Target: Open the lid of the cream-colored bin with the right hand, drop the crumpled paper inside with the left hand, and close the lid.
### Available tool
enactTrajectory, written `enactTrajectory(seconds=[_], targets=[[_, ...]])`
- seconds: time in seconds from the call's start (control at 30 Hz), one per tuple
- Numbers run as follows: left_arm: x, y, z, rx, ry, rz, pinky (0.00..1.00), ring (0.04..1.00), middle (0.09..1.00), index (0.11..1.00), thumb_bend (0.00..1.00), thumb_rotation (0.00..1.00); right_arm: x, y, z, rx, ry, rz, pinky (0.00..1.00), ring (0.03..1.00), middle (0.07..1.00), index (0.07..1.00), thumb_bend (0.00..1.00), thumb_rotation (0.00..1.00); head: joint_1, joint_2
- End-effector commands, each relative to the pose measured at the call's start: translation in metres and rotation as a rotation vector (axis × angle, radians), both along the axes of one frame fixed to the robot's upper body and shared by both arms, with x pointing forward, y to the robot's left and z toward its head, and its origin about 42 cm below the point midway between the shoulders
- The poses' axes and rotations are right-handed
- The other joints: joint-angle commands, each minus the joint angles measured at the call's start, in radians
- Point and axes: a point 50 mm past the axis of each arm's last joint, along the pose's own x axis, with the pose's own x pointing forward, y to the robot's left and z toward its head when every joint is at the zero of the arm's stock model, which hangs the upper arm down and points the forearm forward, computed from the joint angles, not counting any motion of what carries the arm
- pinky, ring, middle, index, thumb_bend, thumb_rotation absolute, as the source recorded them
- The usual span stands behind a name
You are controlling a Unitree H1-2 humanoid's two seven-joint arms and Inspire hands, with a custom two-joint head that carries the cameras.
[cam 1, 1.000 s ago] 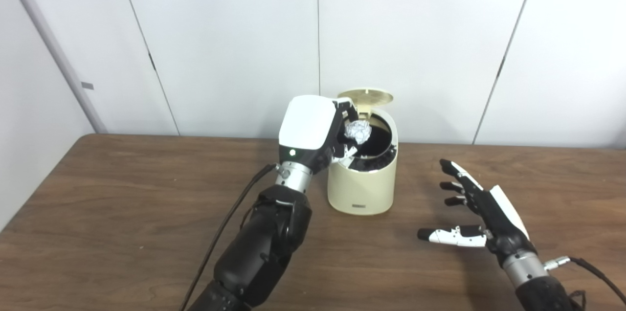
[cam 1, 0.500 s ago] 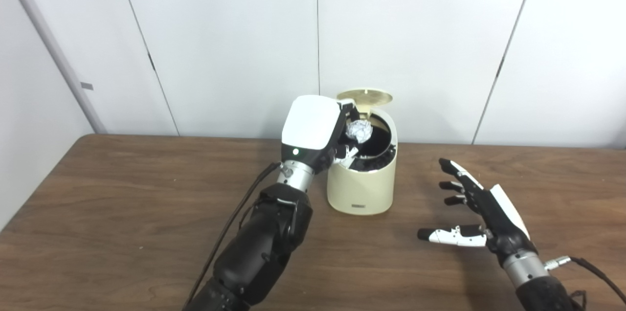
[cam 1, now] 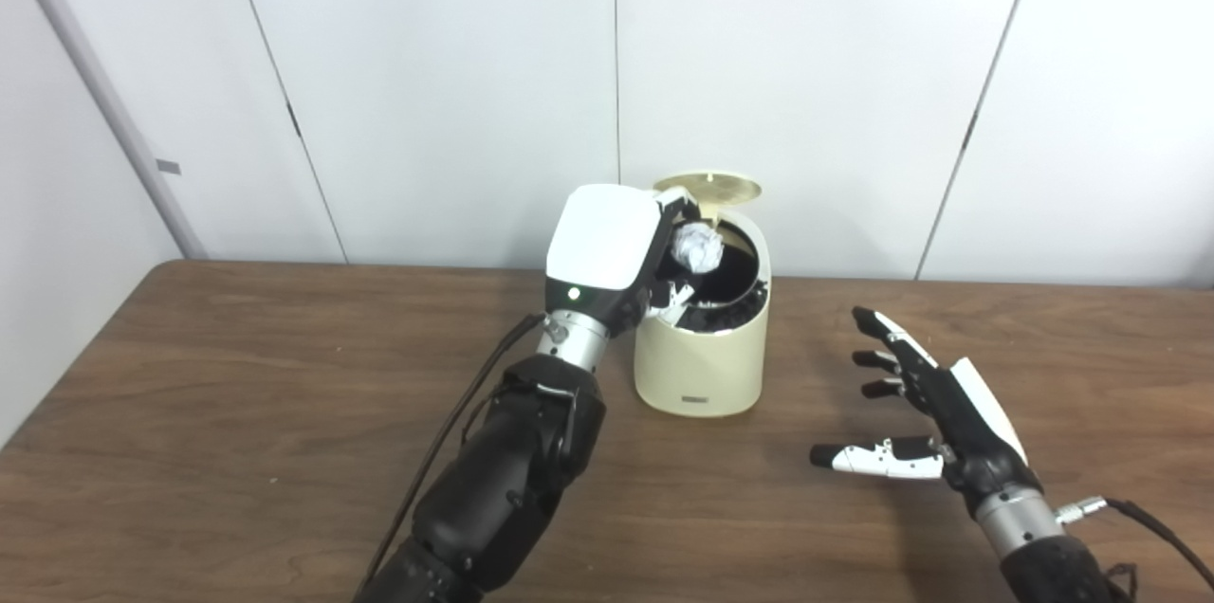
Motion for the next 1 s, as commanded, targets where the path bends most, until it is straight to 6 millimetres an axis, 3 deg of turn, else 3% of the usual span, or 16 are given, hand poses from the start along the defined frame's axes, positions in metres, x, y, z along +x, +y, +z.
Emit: enactTrajectory(seconds=[0.0, 0.63, 0.77, 0.83, 0.87, 0.97], targets=[[0.003, -0.003, 0.023, 0.014, -0.054, -0.001, 0.43, 0.61, 0.697, 0.749, 0.89, 0.16, 0.003, -0.001, 0.018, 0.004, -0.085, 0.013, 0.71, 0.836, 0.931, 0.921, 0.8, 0.16, 0.0, 0.0], [0.003, -0.002, 0.026, -0.009, -0.059, -0.037, 0.43, 0.605, 0.685, 0.732, 0.87, 0.14, 0.004, 0.0, 0.021, 0.01, -0.089, 0.005, 0.7, 0.834, 0.929, 0.914, 0.81, 0.15, 0.004, 0.004], [-0.005, 0.002, 0.023, -0.235, -0.01, -0.139, 0.41, 0.512, 0.584, 0.619, 0.74, 0.06, 0.006, 0.001, 0.019, 0.041, -0.134, -0.008, 0.66, 0.81, 0.904, 0.897, 0.75, 0.13, 0.002, -0.001], [-0.01, 0.006, 0.02, -0.372, 0.033, -0.19, 0.38, 0.477, 0.547, 0.527, 0.57, 0.06, 0.007, 0.0, 0.018, 0.054, -0.15, -0.014, 0.65, 0.802, 0.898, 0.893, 0.73, 0.13, -0.001, -0.007], [-0.013, 0.008, 0.018, -0.438, 0.056, -0.218, 0.35, 0.445, 0.494, 0.526, 0.54, 0.02, 0.008, 0.0, 0.018, 0.059, -0.158, -0.017, 0.65, 0.794, 0.89, 0.888, 0.71, 0.18, -0.002, -0.007], [-0.023, 0.016, 0.013, -0.566, 0.08, -0.277, 0.35, 0.429, 0.464, 0.522, 0.52, 0.0, 0.011, -0.002, 0.021, 0.07, -0.178, -0.022, 0.66, 0.788, 0.877, 0.881, 0.69, 0.24, -0.004, -0.01]])
